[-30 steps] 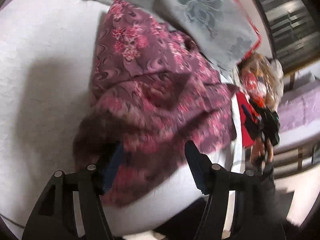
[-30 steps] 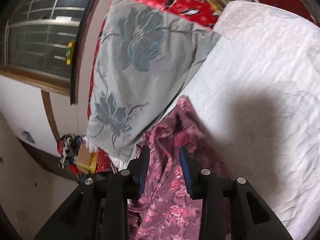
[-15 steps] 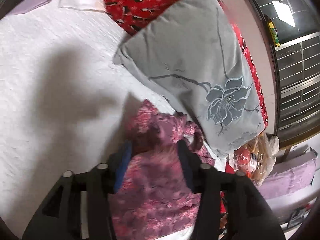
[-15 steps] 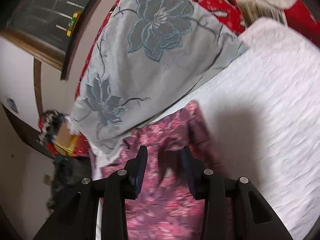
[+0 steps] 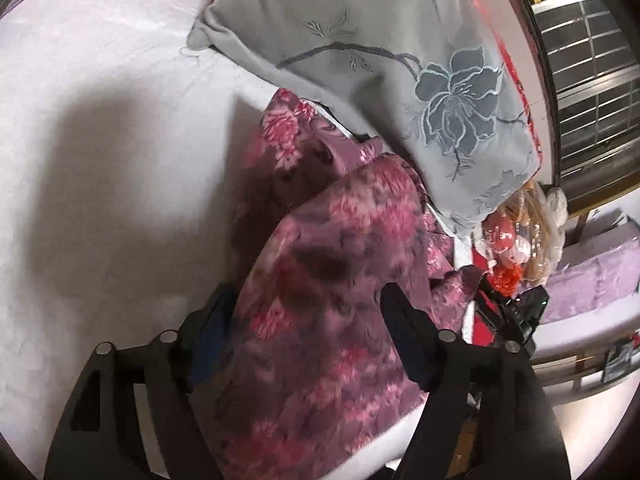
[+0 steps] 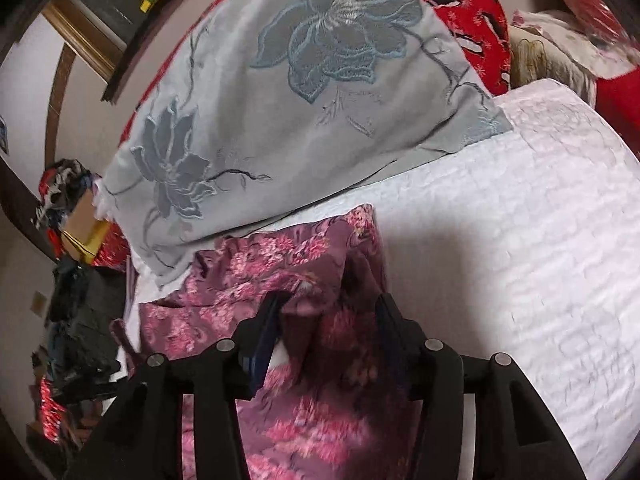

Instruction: Fold small clothes

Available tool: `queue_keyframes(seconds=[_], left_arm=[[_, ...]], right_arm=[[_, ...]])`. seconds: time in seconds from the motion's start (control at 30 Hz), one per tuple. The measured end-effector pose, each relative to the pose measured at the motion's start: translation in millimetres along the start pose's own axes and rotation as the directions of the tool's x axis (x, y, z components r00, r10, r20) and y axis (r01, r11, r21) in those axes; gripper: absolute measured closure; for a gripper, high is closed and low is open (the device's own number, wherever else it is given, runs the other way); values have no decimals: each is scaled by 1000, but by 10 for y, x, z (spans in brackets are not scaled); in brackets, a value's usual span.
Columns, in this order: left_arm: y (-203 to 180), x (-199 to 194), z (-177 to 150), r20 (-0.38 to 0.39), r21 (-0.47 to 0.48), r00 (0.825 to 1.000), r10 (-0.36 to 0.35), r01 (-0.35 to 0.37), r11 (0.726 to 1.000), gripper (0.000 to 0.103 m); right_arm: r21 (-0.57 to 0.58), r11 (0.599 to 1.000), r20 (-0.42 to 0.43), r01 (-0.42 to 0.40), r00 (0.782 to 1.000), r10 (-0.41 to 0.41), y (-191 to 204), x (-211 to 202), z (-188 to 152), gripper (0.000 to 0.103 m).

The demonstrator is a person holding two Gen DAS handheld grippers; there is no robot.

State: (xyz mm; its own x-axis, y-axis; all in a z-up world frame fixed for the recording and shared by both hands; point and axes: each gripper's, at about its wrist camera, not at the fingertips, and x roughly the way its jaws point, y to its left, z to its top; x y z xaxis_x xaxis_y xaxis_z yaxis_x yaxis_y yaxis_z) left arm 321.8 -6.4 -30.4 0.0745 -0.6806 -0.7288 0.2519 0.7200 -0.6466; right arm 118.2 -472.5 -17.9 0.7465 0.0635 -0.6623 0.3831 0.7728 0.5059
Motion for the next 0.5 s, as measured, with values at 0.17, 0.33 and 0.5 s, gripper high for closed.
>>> queue_keyframes(seconds=[0.17,0.33,0.5], left_arm=[[-165,-22,21,49,59,999,-23,20,998,94],[-353,-276,26,146,126,989,-21,3,992,99],[-225,-391,340,252,22,968,6,-12,1000,99]], right_arm=[[-2,998,7,-69,998,69,49,62,104,99],[8,991,81,-135,988,134,124,-75,260,99],[190,966,190,-175,972,139,-15,-35,595,98]])
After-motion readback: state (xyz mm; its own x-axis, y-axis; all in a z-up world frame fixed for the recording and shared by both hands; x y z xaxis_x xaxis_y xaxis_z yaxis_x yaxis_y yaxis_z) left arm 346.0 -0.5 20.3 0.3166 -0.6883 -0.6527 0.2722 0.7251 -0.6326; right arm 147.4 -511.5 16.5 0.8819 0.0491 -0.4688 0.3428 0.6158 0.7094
